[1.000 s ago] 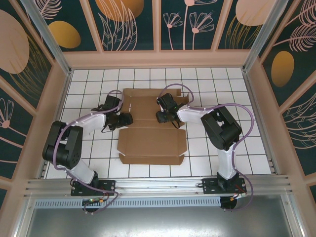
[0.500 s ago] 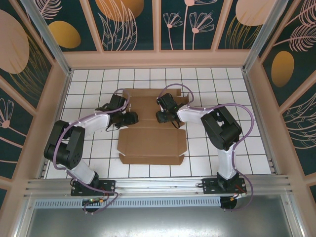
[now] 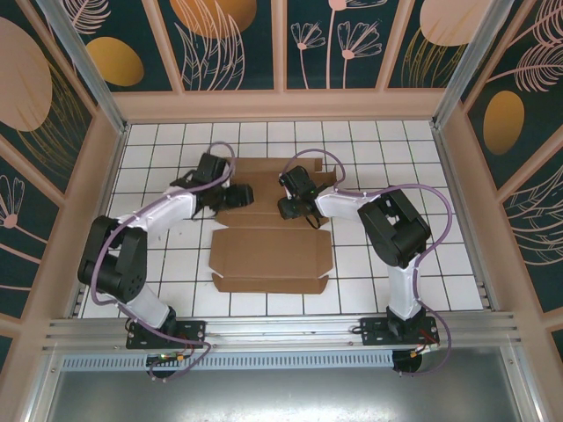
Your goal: Fold the paper box
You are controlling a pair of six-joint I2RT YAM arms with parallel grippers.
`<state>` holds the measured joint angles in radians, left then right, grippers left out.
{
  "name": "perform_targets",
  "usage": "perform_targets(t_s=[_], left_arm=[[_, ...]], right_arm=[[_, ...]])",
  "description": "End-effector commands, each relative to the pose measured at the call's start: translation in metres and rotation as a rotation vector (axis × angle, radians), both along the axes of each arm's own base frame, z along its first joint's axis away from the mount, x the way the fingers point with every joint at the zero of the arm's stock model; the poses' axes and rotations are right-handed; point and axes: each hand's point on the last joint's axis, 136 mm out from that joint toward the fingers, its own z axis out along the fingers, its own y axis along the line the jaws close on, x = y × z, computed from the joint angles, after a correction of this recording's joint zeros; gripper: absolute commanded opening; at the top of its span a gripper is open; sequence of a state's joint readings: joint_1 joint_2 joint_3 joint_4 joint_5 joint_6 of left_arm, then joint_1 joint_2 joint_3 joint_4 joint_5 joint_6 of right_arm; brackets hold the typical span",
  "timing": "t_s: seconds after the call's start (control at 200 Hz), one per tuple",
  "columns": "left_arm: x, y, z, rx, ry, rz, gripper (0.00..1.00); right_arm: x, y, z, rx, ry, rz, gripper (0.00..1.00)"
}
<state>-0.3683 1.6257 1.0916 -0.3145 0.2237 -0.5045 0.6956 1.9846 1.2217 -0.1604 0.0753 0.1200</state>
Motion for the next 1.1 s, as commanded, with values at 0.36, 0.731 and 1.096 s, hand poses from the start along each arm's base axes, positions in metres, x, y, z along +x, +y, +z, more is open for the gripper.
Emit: perform_targets(t_s=[0.36, 0.731, 1.096], left_arm=[[0.143, 0.068, 0.040, 0.041, -0.128, 0.204, 0.74], [0.199, 0.070, -0.029, -0.005, -0.035, 0.157, 0.81], [0.194, 0.044, -0.054, -0.165, 0.041, 0.113, 0.77]], right_arm=[[-0.040, -0.027, -0.057, -0.142, 0.194, 0.015, 0.45], [-0.044, -0.026, -0.064, -0.149, 0.217, 0.021, 0.45], [-0.039, -0.023, -0.065, -0.152, 0.218, 0.025, 0.45]])
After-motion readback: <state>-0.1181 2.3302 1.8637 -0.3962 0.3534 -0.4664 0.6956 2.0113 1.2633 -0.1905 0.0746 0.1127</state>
